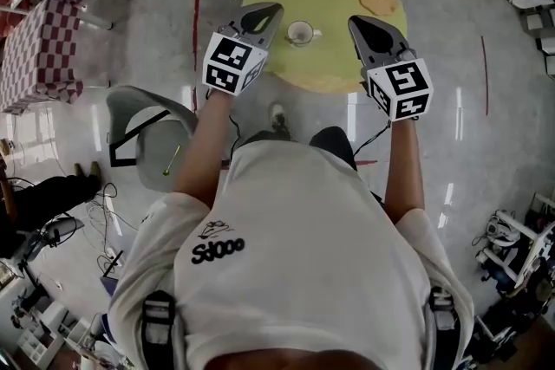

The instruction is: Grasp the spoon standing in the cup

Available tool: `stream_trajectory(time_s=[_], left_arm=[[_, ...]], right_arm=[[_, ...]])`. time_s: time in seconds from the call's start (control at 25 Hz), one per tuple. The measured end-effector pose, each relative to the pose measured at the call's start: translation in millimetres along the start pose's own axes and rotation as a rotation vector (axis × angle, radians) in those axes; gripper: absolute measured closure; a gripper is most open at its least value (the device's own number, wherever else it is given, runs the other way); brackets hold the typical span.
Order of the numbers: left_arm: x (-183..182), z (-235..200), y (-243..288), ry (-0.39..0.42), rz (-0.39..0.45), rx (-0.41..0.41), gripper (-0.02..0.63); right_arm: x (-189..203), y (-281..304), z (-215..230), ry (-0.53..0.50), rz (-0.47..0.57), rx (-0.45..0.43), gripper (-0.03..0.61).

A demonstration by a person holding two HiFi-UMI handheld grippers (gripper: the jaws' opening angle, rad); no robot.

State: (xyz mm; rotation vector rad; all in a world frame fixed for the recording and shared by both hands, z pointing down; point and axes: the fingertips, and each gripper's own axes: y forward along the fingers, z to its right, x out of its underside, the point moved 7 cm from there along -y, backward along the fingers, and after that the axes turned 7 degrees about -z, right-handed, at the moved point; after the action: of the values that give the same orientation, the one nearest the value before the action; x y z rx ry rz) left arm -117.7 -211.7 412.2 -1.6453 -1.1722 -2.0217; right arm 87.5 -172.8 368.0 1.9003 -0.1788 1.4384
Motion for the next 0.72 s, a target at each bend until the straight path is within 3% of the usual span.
stream_trajectory(time_s=[0.2,0.4,0.72], left_arm=[[16.5,0.2,20.2,-0.065,-0.057,-0.011,0.588],[36.6,3.9,36.1,-0.175,-0.121,-0.081,0.587],[79.4,21.1,49.8,-0.345,-0.213,-0.168,0.586]], right_arm=[[18.5,16.8,18.3,0.036,-0.053,-0.033,0.555],[40.3,28.4,40.2,0.042,-0.1,-0.068,0.555],[72.3,50.9,51.5,0.042,-0.151,-0.197,0.555]])
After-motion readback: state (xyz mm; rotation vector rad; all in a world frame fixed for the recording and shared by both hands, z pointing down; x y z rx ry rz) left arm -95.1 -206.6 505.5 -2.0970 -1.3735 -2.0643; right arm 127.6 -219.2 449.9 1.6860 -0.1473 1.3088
